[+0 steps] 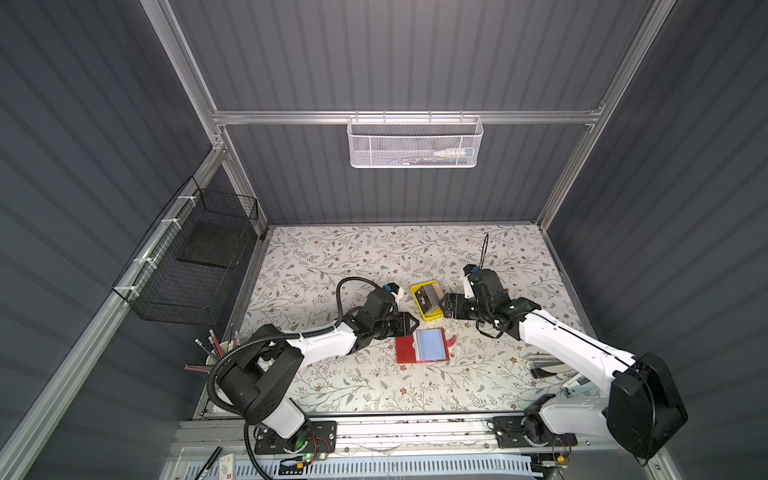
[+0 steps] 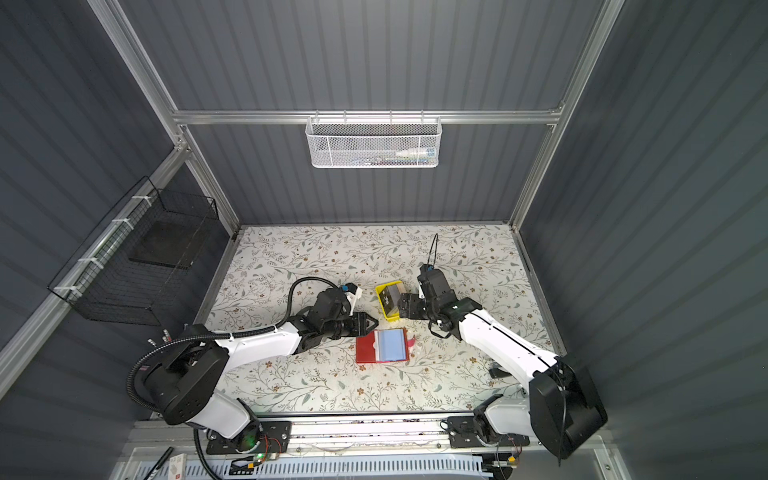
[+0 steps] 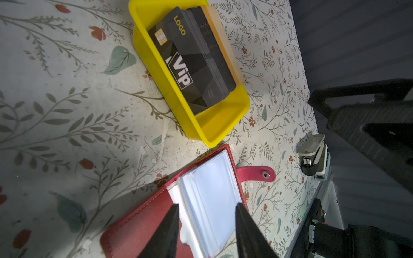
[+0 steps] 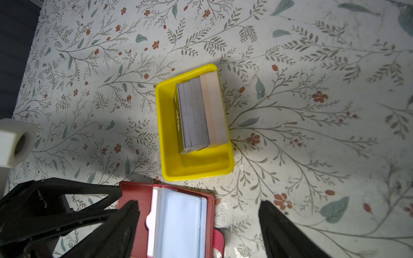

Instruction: Put the credit cards into the card holder

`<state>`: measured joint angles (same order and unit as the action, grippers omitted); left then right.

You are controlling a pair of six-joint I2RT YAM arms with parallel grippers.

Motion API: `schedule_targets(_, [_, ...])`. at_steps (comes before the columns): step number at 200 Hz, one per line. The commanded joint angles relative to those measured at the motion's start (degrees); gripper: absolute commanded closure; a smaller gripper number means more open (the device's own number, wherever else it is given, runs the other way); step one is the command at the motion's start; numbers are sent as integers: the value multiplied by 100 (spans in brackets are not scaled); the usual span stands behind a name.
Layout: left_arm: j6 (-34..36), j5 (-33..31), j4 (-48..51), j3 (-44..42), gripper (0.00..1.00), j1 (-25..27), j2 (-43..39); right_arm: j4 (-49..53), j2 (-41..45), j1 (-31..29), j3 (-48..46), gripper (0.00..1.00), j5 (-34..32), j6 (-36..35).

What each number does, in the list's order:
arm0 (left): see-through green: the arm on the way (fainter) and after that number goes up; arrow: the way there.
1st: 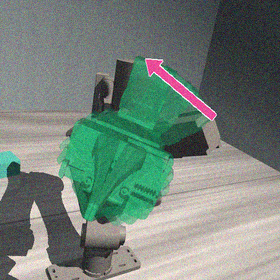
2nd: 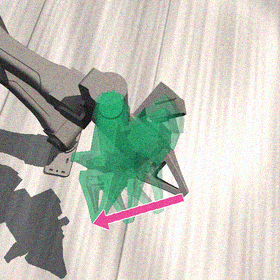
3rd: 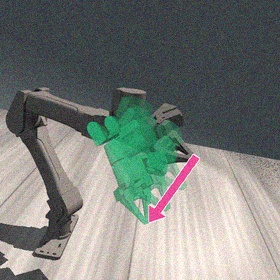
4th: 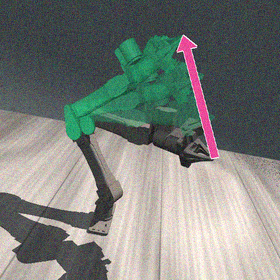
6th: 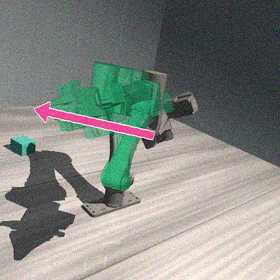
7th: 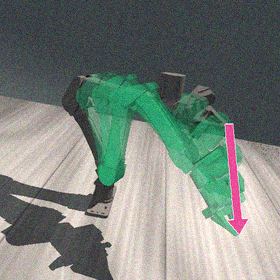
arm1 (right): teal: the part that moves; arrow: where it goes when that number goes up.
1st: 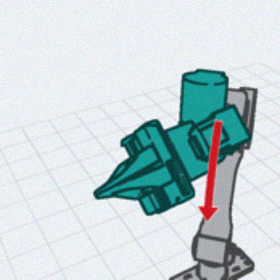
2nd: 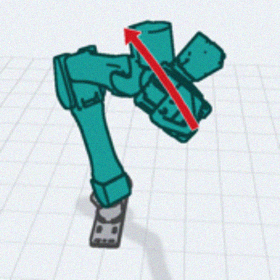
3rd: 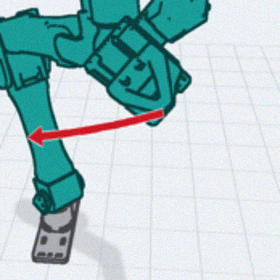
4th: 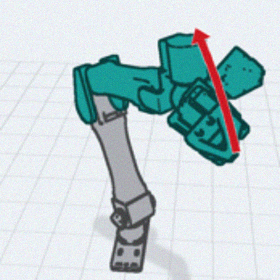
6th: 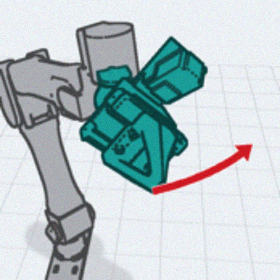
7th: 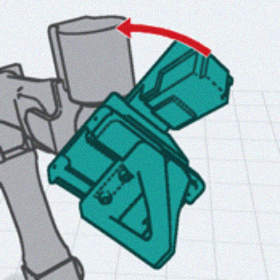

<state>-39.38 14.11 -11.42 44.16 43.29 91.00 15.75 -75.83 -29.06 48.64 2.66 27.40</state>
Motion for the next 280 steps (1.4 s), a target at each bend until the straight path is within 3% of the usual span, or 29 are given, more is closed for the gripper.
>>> schedule_targets(1, [86, 23, 209, 310, 59, -122, 248, 140, -283, 117, 315, 13, 163, -293])
schedule_targets(116, [151, -108, 875, 1591, 61, -314, 1227, 258, -2163, 271, 1618, 12, 357, -657])
schedule_targets(280, [132, -106, 834, 1525, 59, -374, 1216, 137, -3051, 350, 1962, 17, 979, -769])
